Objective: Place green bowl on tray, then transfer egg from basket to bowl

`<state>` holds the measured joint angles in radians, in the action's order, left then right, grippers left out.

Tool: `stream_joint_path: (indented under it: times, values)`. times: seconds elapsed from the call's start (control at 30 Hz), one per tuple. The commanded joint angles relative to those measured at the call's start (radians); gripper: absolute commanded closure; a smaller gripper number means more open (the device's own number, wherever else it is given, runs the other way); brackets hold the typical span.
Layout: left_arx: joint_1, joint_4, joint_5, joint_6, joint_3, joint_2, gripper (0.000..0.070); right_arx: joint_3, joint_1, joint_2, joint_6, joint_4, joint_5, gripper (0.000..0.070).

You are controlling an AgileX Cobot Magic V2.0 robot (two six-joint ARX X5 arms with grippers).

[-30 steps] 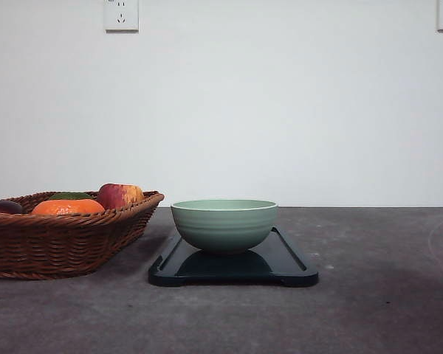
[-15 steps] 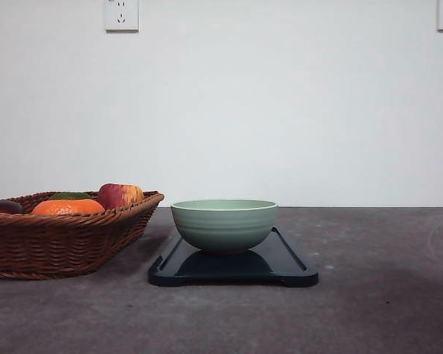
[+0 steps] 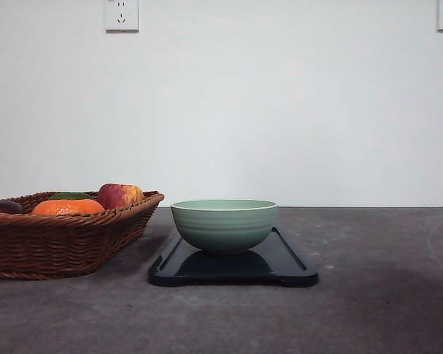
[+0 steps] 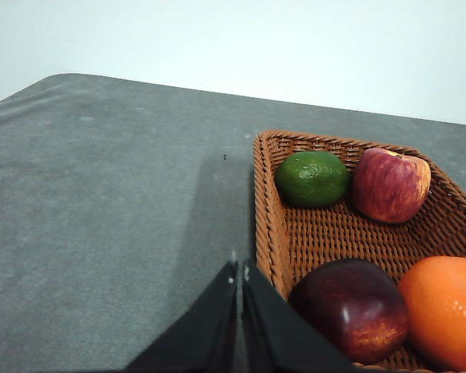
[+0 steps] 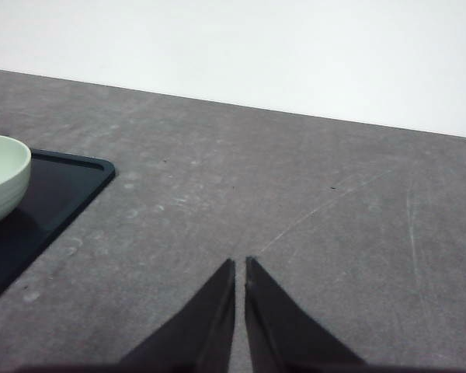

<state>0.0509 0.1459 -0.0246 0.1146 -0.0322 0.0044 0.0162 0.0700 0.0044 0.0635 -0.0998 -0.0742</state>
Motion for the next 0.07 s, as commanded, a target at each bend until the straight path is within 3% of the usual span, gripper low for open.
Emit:
stream_joint_path:
  times: [0.0,0.03]
  values:
    - [0.001,-0.011,0.002,-0.017,0.018,-0.001,0.07,-0.004,-0.001,-0.001,-0.01,0.01,0.004,0.0685]
    - [0.001,-0.011,0.002,-0.017,0.018,-0.001,0.07,-0.004,-0.001,-0.001,-0.011,0.01,0.003,0.0685]
